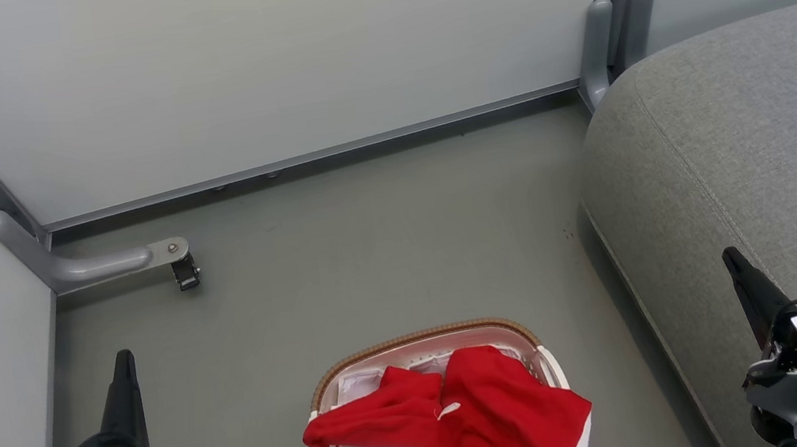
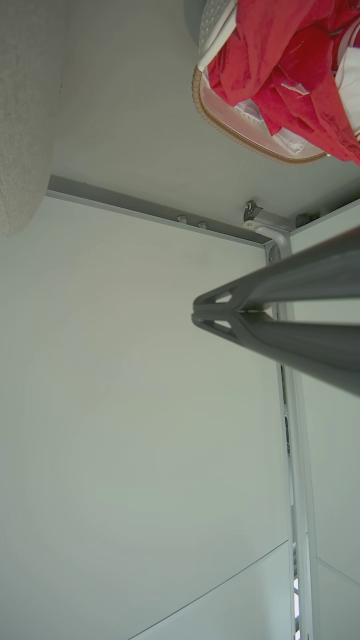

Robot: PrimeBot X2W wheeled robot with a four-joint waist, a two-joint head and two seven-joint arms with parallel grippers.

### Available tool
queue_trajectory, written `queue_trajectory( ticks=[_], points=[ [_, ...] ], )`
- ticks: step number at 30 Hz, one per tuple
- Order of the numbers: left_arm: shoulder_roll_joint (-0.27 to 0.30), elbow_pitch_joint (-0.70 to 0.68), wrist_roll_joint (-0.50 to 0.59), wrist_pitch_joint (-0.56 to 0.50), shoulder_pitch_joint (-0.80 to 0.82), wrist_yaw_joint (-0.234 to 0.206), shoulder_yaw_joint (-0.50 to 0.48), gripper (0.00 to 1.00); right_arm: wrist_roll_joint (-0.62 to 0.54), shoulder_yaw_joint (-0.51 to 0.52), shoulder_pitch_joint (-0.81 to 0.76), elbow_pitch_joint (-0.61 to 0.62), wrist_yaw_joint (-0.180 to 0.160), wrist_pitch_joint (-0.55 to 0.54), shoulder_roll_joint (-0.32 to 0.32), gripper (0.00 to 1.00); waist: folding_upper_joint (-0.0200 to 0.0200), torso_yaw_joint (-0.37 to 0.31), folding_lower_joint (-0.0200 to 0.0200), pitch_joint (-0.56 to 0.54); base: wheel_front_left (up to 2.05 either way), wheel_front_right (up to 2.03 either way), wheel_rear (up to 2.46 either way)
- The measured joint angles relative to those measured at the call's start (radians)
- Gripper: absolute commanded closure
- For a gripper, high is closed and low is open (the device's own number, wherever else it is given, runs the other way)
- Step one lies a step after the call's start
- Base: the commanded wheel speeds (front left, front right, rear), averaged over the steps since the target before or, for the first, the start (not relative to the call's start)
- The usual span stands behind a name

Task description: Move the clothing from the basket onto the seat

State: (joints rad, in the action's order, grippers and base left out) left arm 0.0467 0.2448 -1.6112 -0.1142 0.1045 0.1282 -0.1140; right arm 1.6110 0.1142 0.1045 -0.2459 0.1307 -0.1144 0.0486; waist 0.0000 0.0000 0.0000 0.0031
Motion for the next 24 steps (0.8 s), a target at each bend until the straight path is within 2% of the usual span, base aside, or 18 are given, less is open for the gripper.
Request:
queue_trajectory(
  ticks=[24],
  points=[
    [0.0,0.0,0.0,0.0,0.0,0.001,0.0,1.0,0.0,0.0,0.0,0.0,0.0,0.0,0.0,1.0,0.0,0.0,0.0,0.0,0.0,0.0,0.0]
  ],
)
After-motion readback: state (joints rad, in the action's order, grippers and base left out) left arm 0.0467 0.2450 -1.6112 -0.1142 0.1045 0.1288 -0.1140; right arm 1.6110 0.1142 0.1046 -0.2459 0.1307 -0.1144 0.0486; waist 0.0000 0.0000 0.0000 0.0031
